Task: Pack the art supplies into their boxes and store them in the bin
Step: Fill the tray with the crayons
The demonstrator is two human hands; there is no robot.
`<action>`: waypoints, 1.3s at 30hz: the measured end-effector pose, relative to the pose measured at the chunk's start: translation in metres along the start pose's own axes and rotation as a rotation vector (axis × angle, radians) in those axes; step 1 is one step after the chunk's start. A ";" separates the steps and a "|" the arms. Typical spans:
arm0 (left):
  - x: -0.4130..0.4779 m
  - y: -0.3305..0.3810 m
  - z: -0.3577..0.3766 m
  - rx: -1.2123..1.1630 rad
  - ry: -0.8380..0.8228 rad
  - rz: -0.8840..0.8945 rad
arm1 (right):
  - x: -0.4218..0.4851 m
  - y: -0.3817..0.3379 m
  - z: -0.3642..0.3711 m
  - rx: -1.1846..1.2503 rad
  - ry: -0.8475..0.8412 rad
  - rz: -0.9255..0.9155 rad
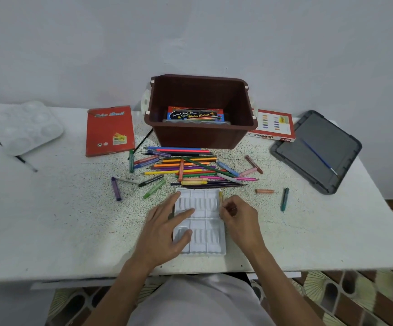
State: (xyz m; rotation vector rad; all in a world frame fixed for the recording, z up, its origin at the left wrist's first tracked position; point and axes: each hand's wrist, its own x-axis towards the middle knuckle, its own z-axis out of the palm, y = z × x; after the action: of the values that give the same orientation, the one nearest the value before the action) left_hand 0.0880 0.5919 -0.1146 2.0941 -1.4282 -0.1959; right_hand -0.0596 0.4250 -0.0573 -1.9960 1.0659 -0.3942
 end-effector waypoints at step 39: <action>0.000 -0.003 0.000 0.017 -0.023 0.001 | 0.032 0.055 -0.041 -0.327 0.276 0.053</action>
State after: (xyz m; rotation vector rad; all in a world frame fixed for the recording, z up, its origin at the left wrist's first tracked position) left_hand 0.0904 0.5924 -0.1163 2.1111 -1.4485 -0.2090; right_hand -0.0951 0.3618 -0.0781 -2.2381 1.4280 -0.5046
